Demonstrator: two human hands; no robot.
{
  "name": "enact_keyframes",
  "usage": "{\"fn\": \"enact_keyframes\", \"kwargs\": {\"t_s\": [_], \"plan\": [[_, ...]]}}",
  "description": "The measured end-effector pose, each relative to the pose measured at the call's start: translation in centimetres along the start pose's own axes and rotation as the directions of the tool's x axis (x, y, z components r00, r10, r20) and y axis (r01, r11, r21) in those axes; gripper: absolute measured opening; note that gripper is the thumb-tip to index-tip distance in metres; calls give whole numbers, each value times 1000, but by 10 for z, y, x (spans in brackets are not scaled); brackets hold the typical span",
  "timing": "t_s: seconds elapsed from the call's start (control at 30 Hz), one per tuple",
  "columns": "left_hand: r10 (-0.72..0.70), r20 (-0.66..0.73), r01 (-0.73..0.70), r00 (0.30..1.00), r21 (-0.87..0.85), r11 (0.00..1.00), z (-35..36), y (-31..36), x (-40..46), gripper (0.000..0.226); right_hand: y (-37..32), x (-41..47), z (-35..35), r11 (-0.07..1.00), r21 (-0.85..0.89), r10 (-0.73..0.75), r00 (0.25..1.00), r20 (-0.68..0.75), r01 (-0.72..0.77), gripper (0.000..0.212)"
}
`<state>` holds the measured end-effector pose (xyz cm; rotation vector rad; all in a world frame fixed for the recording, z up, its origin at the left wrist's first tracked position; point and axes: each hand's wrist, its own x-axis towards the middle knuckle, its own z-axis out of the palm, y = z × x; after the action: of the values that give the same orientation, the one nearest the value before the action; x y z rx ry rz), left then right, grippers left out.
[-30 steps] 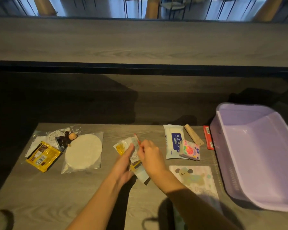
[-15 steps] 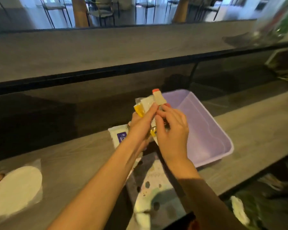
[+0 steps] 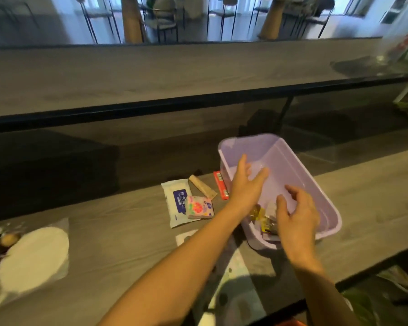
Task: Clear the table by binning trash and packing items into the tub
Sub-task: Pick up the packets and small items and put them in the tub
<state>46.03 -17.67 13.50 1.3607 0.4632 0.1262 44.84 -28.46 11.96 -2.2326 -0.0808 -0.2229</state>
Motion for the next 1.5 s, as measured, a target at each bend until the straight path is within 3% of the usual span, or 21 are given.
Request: {"fn": "enact_keyframes", "kwargs": {"t_s": [0.1, 0.2, 0.3, 0.4, 0.5, 0.6, 0.67, 0.77, 0.87, 0.93, 1.0, 1.07, 1.13, 1.23, 1.33, 1.4, 1.5], "plan": [[5, -199, -26, 980, -103, 994, -52, 2, 7, 33, -24, -9, 27, 995, 35, -99, 986, 136, 95, 18], [-69, -350, -10, 934, -218, 976, -108, -8, 4, 13, -38, -21, 69, 965, 9, -244, 889, 387, 261, 19], [-196, -446, 58, 873, -304, 951, -161, -29, -6, 13, -40, -28, 115, 977, 0, -161, 744, 648, 211, 40], [-301, -483, 94, 822, -407, 909, -204, -44, -18, 15, -33, -29, 150, 894, -234, -71, 635, 769, 383, 61], [-382, -486, 119, 786, -488, 865, -234, -57, -29, 23, -37, -29, 159, 912, -235, -66, 686, 725, 335, 60], [-410, -430, 112, 804, -569, 815, -250, -67, -38, 27, -61, -34, 158, 994, -25, -62, 763, 643, 102, 53], [-420, -362, 120, 832, -622, 774, -251, -70, -41, 30, -84, -45, 159, 994, 101, -35, 725, 688, -49, 48], [-384, -182, 176, 905, -662, 729, -243, -64, -48, 33, -109, -71, 170, 965, 191, -50, 592, 804, -179, 32], [-387, -138, 214, 912, -643, 735, -241, -65, -50, 37, -114, -85, 188, 976, 171, -79, 516, 853, -134, 27], [-436, -197, 209, 878, -662, 720, -246, -67, -52, 41, -103, -78, 200, 995, 98, -89, 623, 777, 20, 32], [-478, -250, 200, 842, -677, 708, -253, -75, -50, 55, -82, -63, 210, 963, -147, -68, 735, 674, 225, 48], [-496, -278, 183, 823, -698, 693, -256, -81, -51, 60, -62, -51, 214, 889, -345, 28, 718, 696, 300, 69], [-520, -269, 208, 811, -699, 685, -259, -87, -51, 62, -49, -50, 216, 872, -385, 96, 666, 740, 302, 78], [-503, -306, 250, 808, -596, 763, -260, -90, -53, 51, -41, -57, 217, 924, -300, 48, 706, 707, 239, 73], [-490, -290, 245, 822, -596, 765, -261, -94, -52, 54, -58, -65, 209, 998, -55, 47, 746, 664, -14, 64], [-457, -172, 244, 872, -657, 713, -259, -93, -52, 57, -75, -76, 197, 992, 112, -39, 698, 715, -60, 62], [-359, -52, 186, 932, -781, 596, -257, -91, -51, 62, -92, -93, 184, 981, 184, -185, 512, 839, 52, 59]]}}
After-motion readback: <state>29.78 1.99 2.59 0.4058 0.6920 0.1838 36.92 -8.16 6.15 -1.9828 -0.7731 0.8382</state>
